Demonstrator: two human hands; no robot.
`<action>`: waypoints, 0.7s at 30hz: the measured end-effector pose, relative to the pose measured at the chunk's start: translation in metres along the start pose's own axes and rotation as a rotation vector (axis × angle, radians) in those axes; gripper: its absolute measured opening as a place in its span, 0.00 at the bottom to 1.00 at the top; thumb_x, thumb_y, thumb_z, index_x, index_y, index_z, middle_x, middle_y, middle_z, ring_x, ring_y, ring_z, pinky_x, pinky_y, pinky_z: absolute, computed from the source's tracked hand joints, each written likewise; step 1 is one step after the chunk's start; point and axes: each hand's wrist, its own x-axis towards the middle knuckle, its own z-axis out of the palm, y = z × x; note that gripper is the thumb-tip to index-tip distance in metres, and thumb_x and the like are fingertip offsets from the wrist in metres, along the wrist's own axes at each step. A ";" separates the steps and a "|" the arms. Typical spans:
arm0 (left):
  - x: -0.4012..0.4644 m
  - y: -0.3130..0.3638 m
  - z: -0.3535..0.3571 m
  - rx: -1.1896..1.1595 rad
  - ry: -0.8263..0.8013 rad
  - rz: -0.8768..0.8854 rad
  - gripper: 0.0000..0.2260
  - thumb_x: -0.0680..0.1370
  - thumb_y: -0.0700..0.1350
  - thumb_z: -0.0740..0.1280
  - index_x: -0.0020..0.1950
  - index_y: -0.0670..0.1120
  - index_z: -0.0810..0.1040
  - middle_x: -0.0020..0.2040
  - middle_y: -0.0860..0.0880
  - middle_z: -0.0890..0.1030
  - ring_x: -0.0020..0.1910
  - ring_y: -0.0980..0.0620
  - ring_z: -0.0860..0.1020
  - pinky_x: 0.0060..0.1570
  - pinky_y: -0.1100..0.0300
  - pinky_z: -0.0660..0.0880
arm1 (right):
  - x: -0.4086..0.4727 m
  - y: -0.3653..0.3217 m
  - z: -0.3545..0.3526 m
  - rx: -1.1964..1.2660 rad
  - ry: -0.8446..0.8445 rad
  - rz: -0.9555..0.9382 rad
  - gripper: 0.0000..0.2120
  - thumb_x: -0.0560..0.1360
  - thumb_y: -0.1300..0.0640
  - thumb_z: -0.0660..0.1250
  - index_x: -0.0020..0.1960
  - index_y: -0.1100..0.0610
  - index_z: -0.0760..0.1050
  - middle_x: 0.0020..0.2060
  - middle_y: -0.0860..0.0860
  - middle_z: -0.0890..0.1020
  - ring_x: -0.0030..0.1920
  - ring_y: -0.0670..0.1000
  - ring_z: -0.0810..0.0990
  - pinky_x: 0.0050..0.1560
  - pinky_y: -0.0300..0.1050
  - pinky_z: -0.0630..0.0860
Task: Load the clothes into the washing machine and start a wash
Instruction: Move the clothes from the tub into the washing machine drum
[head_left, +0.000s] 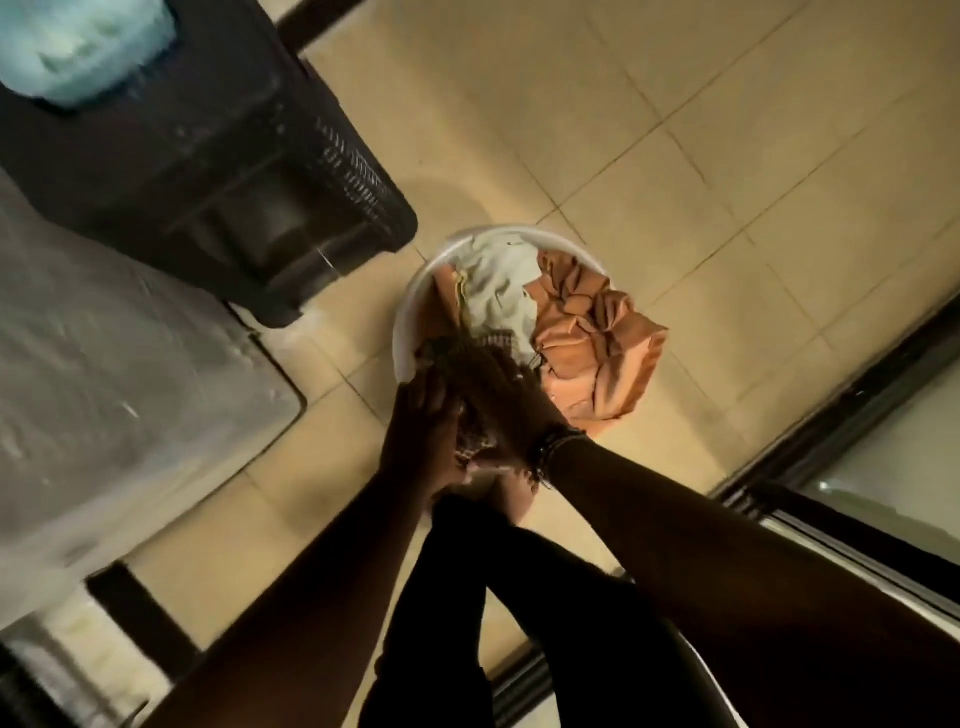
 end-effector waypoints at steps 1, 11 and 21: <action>0.005 -0.003 0.014 0.022 0.033 0.023 0.55 0.56 0.63 0.80 0.77 0.44 0.65 0.77 0.39 0.63 0.78 0.36 0.58 0.76 0.39 0.56 | 0.010 0.002 0.014 -0.086 -0.042 -0.005 0.57 0.61 0.28 0.67 0.81 0.50 0.49 0.80 0.57 0.54 0.76 0.67 0.59 0.64 0.66 0.69; -0.014 0.015 -0.006 -0.086 0.059 0.185 0.32 0.63 0.50 0.81 0.63 0.39 0.77 0.61 0.39 0.80 0.61 0.37 0.78 0.62 0.46 0.75 | -0.024 -0.001 0.002 -0.078 -0.116 0.080 0.26 0.72 0.37 0.65 0.65 0.49 0.73 0.54 0.54 0.83 0.54 0.60 0.83 0.49 0.51 0.80; -0.087 0.062 -0.260 -0.588 -0.003 -0.091 0.20 0.74 0.48 0.65 0.66 0.48 0.76 0.55 0.43 0.84 0.57 0.44 0.81 0.55 0.52 0.78 | -0.092 -0.107 -0.248 -0.094 0.169 -0.045 0.13 0.69 0.40 0.62 0.40 0.49 0.75 0.39 0.51 0.83 0.43 0.57 0.81 0.40 0.45 0.72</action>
